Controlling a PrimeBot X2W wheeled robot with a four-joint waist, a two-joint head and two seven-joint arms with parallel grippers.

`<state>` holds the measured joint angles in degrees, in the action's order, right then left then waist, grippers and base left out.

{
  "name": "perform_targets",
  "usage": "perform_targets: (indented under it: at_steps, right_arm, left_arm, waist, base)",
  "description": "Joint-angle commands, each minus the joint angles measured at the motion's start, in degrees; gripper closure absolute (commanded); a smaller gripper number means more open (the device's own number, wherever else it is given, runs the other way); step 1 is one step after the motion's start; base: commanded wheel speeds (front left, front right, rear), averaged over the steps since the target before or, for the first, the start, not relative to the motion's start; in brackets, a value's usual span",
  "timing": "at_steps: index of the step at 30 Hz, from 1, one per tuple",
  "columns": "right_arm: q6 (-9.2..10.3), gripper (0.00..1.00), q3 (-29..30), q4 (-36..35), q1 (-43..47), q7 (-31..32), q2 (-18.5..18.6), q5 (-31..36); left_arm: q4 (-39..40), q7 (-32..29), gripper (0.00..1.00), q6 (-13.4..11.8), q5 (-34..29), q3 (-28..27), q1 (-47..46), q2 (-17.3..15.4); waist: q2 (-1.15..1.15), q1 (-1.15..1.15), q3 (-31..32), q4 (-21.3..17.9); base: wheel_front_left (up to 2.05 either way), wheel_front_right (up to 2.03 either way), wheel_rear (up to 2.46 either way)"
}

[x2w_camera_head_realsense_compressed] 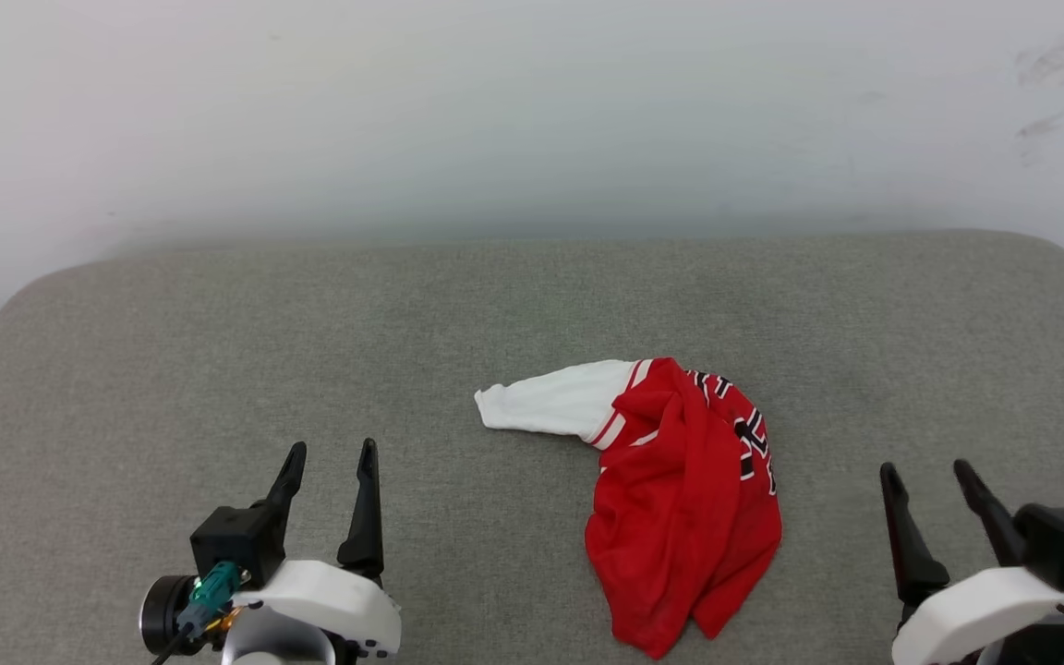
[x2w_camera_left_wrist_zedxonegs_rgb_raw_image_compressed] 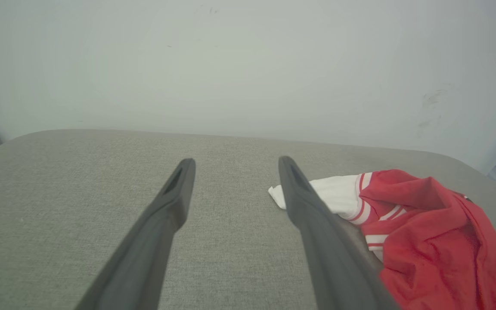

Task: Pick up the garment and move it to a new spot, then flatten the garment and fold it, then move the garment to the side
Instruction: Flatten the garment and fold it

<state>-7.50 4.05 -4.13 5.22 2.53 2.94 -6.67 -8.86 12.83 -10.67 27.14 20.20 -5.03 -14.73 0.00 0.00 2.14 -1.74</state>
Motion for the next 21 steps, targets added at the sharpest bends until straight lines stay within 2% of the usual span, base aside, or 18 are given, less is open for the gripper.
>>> perform_targets:
  at_steps: [1,8,12,15,20,21]
  right_arm:
    - [0.02,0.0,0.0,1.44,-1.61,3.77,-0.09,-1.03]
    - [0.02,0.0,-4.42,4.62,-7.12,22.04,1.74,-5.62]
    - [0.02,0.0,-8.48,5.87,-10.91,30.04,3.08,-8.82]
    - [0.02,0.0,-10.52,8.31,-13.67,33.07,3.36,-10.69]
    - [0.02,0.0,-12.05,12.48,-16.11,34.43,2.94,-12.07]
    - [0.02,0.16,-12.39,13.17,-16.43,34.4,2.75,-12.64]
  left_arm:
    - [0.2,-0.01,0.0,-0.18,0.23,0.22,-0.95,0.28]
    - [-0.63,0.42,0.0,0.87,-0.29,1.46,-3.65,1.26]
    - [-1.06,0.75,0.0,1.32,-0.77,2.02,-5.01,1.68]
    - [-1.68,1.1,0.0,1.84,-0.69,2.26,-5.94,1.94]
    - [-2.69,1.4,0.0,2.46,-0.81,2.7,-6.86,2.5]
    - [-2.95,1.47,0.0,2.51,-0.85,2.76,-7.02,2.58]
  waist:
    - [0.0,0.0,-0.55,0.51]
    - [0.0,0.0,-3.24,2.92]
    - [0.0,0.0,-5.2,4.08]
    - [0.0,0.0,-6.21,4.66]
    - [0.0,0.0,-7.07,5.47]
    - [0.0,0.0,-7.14,5.64]
  base:
    - [0.0,0.0,0.0]
    - [0.0,0.0,0.0]
    - [0.0,0.0,0.0]
    - [0.0,0.0,0.0]
    - [0.0,0.0,0.0]
    - [0.0,0.0,0.0]
